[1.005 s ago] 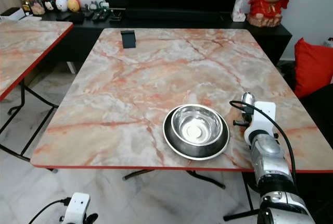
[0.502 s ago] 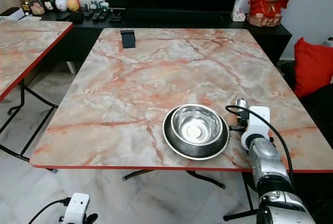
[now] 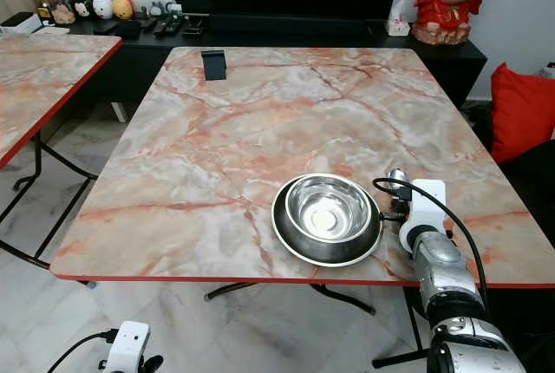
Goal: Setting the table
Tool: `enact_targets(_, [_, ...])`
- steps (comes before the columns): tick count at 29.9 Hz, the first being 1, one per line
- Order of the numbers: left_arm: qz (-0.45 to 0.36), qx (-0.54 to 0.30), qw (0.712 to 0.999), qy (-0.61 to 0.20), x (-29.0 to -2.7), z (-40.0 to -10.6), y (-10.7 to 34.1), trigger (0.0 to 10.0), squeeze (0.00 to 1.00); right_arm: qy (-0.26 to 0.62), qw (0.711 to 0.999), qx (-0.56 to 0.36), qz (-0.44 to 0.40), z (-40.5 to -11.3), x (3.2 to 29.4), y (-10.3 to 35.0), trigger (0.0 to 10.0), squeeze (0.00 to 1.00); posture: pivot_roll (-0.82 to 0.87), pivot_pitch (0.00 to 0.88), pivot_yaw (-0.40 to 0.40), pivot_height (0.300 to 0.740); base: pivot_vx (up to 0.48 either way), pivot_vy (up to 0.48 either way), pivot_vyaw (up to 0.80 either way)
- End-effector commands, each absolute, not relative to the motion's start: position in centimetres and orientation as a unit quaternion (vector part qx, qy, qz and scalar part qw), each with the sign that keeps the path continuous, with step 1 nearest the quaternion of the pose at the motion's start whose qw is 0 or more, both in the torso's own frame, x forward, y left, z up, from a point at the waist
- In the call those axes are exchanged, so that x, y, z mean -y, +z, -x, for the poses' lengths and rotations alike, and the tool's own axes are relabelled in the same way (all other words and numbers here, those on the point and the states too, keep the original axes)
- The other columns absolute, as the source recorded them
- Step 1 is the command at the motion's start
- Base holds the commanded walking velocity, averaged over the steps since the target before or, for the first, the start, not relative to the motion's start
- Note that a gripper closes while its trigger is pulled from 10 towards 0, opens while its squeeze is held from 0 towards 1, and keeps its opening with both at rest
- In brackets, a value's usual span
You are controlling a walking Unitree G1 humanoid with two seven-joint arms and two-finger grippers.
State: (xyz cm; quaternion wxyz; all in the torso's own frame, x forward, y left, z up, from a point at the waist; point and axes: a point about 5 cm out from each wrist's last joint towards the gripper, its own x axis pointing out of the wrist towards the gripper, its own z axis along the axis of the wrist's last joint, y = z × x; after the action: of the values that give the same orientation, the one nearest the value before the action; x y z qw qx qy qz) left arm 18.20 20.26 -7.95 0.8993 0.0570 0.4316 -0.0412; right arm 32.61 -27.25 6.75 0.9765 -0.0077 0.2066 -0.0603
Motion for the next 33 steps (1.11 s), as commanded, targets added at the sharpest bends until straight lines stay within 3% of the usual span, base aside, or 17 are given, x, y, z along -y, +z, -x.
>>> enact_targets(1, [-0.064, -0.444, 0.893, -0.045, -20.45, -17.83, -8.15, 10.0, 0.0, -0.055, 0.975, -0.216, 0.004, -32.7, 26.86, 6.52, 10.0, 0.0, 0.01, 0.0, -0.006, 0.74, 0.0, 0.0, 0.0])
enact_targets(28, [-0.066, -0.444, 0.892, -0.049, -20.2, -18.01, -8.12, 10.0, 0.0, -0.056, 0.969, -0.242, 0.007, -32.27, 26.73, 5.57, 10.0, 0.0, 0.02, 0.0, -0.007, 0.74, 0.0, 0.0, 0.0])
enact_targets(33, [-0.067, -0.445, 0.892, -0.049, -20.29, -17.91, -8.15, 10.0, 0.0, -0.057, 0.969, -0.242, 0.009, -32.23, 26.81, 5.56, 10.0, 0.15, 0.02, 0.0, -0.006, 0.74, 0.0, 0.0, 0.0])
